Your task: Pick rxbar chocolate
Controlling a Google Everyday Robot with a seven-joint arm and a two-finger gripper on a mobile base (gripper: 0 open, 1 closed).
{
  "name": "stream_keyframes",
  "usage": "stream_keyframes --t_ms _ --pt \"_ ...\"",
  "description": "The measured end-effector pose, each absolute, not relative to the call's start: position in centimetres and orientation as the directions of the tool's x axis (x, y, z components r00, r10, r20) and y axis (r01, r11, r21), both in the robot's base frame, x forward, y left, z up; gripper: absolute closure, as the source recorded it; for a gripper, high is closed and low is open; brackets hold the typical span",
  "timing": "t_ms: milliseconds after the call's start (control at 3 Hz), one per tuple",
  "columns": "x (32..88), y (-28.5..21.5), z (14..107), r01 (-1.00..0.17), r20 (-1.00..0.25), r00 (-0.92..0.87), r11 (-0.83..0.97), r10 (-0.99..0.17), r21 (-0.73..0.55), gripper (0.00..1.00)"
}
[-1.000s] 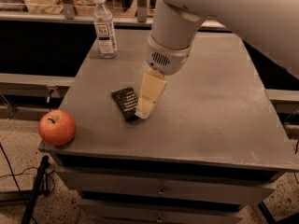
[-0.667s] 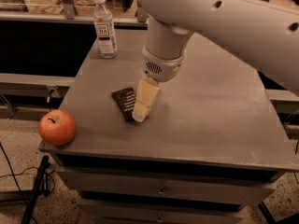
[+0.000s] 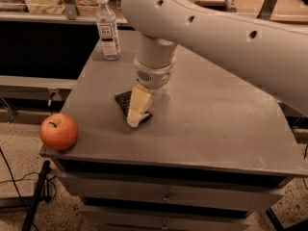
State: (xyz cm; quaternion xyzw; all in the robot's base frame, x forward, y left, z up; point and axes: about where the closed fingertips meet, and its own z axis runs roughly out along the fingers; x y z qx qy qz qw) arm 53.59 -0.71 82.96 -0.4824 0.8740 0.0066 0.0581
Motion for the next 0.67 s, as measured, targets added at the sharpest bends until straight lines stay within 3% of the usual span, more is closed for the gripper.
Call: stream_keyframes --t_ms 333,667 --pt "53.71 0.32 81.6 -0.835 -0.069 -0.547 0.55 -0.835 -0.034 0.0" --pt "53.71 0.52 81.41 -0.833 -0.066 -0.55 0.553 -0.833 -0.033 0.13"
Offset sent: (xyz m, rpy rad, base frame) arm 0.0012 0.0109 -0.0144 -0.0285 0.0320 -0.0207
